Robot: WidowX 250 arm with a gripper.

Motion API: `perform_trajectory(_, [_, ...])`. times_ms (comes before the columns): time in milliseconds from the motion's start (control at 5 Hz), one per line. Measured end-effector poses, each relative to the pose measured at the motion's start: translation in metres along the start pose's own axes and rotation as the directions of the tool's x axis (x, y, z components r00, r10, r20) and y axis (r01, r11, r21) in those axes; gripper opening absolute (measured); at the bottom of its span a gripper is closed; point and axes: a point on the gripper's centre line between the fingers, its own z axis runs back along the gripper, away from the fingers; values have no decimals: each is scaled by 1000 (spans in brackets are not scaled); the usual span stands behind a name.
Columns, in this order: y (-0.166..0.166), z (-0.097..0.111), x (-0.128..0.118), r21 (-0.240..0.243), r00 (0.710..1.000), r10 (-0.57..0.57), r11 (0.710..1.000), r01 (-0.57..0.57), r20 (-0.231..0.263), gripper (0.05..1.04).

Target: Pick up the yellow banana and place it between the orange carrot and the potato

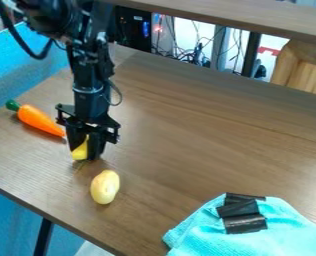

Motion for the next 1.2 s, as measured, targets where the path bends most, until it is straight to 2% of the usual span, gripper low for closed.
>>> perform_trajectory(200, [-1,-1,3,-12,1000,7,1000,-7,-7,524])
perform_trajectory(400, [-6,-2,0,-54,999,41,998,-40,8,836])
perform_trajectory(600, [-5,8,-1,-71,995,73,995,-68,63,1012])
perform_trajectory(800, [-5,36,-3,-62,990,93,994,-87,108,1008])
perform_trajectory(1000, [-20,68,12,19,990,4,1000,-7,141,1006])
perform_trajectory(1200, [-57,92,19,50,973,-133,991,126,188,1006])
